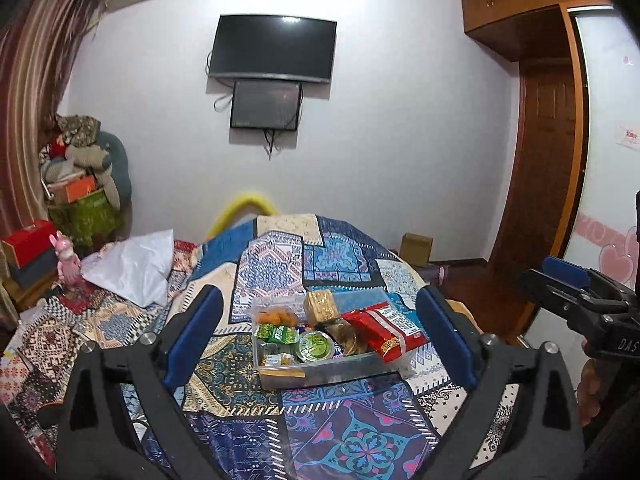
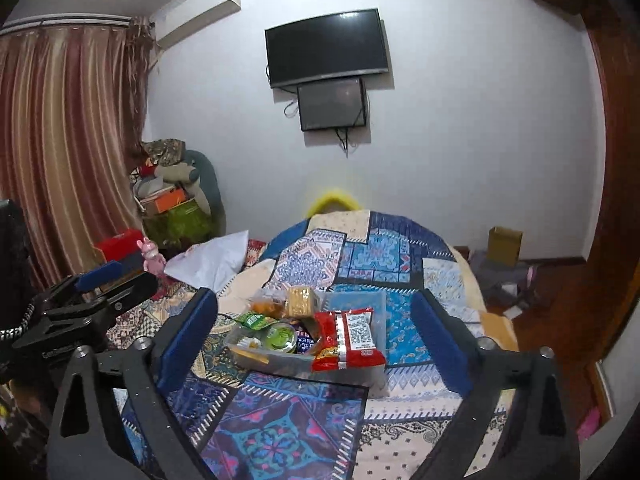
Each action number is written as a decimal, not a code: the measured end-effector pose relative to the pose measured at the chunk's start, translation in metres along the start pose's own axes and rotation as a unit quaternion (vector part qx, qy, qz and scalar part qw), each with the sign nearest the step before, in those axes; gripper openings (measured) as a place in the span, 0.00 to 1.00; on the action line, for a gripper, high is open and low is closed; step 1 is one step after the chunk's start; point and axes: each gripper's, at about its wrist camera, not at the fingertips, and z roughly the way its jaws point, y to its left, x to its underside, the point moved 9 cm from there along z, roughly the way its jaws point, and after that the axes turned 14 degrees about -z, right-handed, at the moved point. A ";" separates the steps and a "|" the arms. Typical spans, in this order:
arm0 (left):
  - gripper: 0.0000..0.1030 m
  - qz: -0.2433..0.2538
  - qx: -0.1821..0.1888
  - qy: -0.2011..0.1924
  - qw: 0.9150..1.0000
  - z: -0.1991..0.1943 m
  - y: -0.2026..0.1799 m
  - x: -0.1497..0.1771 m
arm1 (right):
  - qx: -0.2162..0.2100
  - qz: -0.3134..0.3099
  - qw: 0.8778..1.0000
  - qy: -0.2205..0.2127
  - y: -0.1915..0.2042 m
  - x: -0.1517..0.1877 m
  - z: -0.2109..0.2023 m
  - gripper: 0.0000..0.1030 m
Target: Organize snacks
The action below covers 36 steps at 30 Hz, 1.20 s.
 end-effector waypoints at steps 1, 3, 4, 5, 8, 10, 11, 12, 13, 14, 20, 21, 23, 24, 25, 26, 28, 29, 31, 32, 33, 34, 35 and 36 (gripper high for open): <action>0.97 0.002 -0.001 -0.002 1.000 -0.003 0.000 0.000 | 0.002 0.000 1.000 -0.003 0.001 0.000 -0.002 0.99; 0.99 0.002 0.000 -0.001 1.000 -0.007 -0.001 0.002 | 0.006 -0.004 1.000 -0.007 0.003 0.001 -0.005 1.00; 0.99 0.002 0.000 0.001 1.000 -0.008 -0.001 0.003 | 0.008 -0.006 1.000 -0.006 0.004 0.002 -0.006 1.00; 0.99 0.002 0.001 0.002 1.000 -0.009 -0.001 0.004 | 0.009 -0.008 1.000 -0.004 0.005 0.004 -0.008 1.00; 0.99 0.008 -0.004 0.000 1.000 -0.013 -0.001 0.008 | 0.006 -0.006 1.000 -0.002 0.007 0.008 -0.010 1.00; 0.99 0.010 -0.004 0.000 1.000 -0.013 -0.002 0.009 | 0.006 -0.005 1.000 -0.002 0.007 0.011 -0.014 1.00; 0.99 0.011 -0.003 0.001 1.000 -0.014 -0.003 0.010 | 0.006 -0.004 1.000 -0.002 0.007 0.011 -0.014 1.00; 0.99 0.011 -0.003 0.001 1.000 -0.014 -0.003 0.011 | 0.005 -0.003 1.000 -0.002 0.007 0.012 -0.014 1.00; 0.99 0.011 -0.003 0.001 1.000 -0.015 -0.003 0.012 | 0.005 -0.002 1.000 -0.002 0.008 0.012 -0.016 1.00; 0.99 0.011 -0.004 0.001 1.000 -0.016 -0.003 0.012 | 0.006 -0.002 1.000 -0.001 0.008 0.013 -0.016 1.00; 0.99 0.014 -0.004 0.003 1.000 -0.017 -0.004 0.014 | 0.006 -0.001 1.000 0.003 0.009 0.018 -0.017 1.00; 0.99 0.015 -0.005 0.003 1.000 -0.016 -0.004 0.015 | 0.006 -0.001 1.000 0.005 0.009 0.019 -0.017 1.00; 0.99 0.014 -0.004 0.006 1.000 -0.015 -0.004 0.016 | 0.006 -0.001 1.000 0.007 0.010 0.020 -0.017 1.00; 0.99 0.013 -0.004 0.007 1.000 -0.014 -0.004 0.017 | 0.005 0.000 1.000 0.008 0.010 0.021 -0.016 1.00; 0.99 0.014 -0.005 0.008 1.000 -0.014 -0.004 0.017 | 0.005 0.000 1.000 0.008 0.010 0.021 -0.016 1.00; 0.99 0.014 -0.005 0.009 1.000 -0.014 -0.004 0.018 | 0.005 0.000 1.000 0.009 0.009 0.022 -0.016 1.00; 0.99 0.013 -0.005 0.010 1.000 -0.013 -0.003 0.019 | 0.005 0.001 1.000 0.010 0.009 0.022 -0.015 1.00; 0.99 0.013 -0.005 0.010 1.000 -0.013 -0.003 0.019 | 0.005 0.000 1.000 0.011 0.009 0.022 -0.015 1.00; 0.99 0.013 -0.004 0.011 1.000 -0.013 -0.004 0.019 | 0.004 0.000 1.000 0.011 0.009 0.021 -0.015 1.00; 0.99 0.013 -0.005 0.011 1.000 -0.012 -0.003 0.019 | 0.004 0.000 1.000 0.011 0.009 0.021 -0.015 1.00; 0.99 0.012 -0.005 0.011 1.000 -0.012 -0.003 0.019 | 0.005 -0.001 1.000 0.011 0.009 0.021 -0.015 1.00; 0.99 0.012 -0.004 0.011 1.000 -0.013 -0.003 0.019 | 0.006 -0.001 1.000 0.010 0.009 0.021 -0.015 1.00; 0.99 0.011 -0.004 0.012 1.000 -0.012 -0.003 0.019 | 0.007 -0.001 1.000 0.011 0.009 0.021 -0.015 1.00; 0.99 0.011 -0.003 0.012 1.000 -0.012 -0.003 0.020 | 0.006 -0.001 1.000 0.011 0.009 0.021 -0.015 1.00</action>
